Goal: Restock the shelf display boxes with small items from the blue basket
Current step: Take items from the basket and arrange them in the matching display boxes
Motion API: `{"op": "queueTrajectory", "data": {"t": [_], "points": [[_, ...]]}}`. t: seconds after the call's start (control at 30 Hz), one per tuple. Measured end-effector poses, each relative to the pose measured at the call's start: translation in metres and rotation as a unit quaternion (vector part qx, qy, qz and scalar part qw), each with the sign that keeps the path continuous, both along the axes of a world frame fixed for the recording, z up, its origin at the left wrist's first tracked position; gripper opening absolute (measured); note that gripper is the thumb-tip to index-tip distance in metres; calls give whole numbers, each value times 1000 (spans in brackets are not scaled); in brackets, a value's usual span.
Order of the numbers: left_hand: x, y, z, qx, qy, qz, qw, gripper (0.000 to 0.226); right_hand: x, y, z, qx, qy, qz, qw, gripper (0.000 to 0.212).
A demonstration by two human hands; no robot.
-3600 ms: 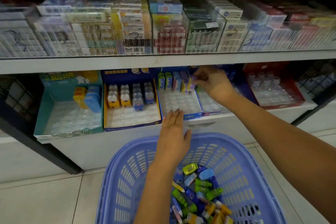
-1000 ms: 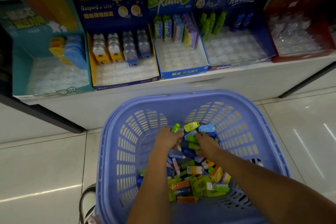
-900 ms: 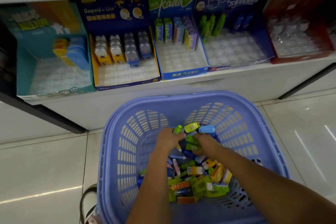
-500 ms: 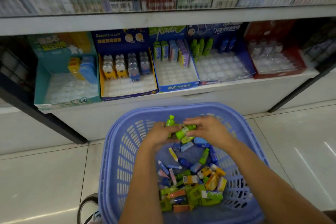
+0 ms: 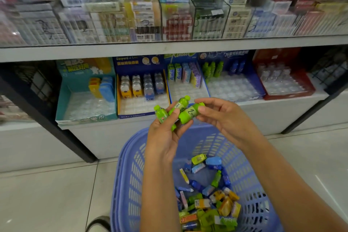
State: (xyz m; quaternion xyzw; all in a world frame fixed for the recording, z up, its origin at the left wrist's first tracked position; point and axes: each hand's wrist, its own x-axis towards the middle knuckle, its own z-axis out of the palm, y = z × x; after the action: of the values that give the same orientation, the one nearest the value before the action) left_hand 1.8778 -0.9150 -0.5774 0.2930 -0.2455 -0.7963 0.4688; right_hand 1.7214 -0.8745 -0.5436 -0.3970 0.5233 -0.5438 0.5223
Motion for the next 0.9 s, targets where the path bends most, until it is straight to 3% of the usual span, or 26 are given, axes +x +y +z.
{"op": "queueTrajectory", "data": {"t": [0.07, 0.2, 0.3, 0.4, 0.57, 0.73, 0.8, 0.9], "points": [[-3, 0, 3, -24, -6, 19, 1000, 25, -3, -4, 7, 21, -24, 13, 999, 32], [-8, -5, 4, -54, -24, 34, 998, 28, -10, -18, 15, 51, 29, 18, 998, 37], [-10, -14, 4, -61, -33, 44, 997, 26, -15, -33, 18, 50, 61, 19, 997, 28], [-8, -22, 0, -45, -52, 86, 994, 27, -30, -52, 23, 7, 161, -28, 987, 20], [-5, -29, -6, -43, -52, 106, 992, 26, -88, -80, 35, -56, 439, -140, 886, 30], [-22, -28, -9, -33, -67, 74, 995, 19, -133, -109, 24, -34, 572, -121, 810, 30], [-30, -26, -10, -28, -73, 63, 995, 18, -138, -122, 19, -16, 597, -94, 797, 33], [-41, -24, -11, -24, -81, 54, 995, 19, -139, -137, 14, -4, 583, -65, 810, 35]]}}
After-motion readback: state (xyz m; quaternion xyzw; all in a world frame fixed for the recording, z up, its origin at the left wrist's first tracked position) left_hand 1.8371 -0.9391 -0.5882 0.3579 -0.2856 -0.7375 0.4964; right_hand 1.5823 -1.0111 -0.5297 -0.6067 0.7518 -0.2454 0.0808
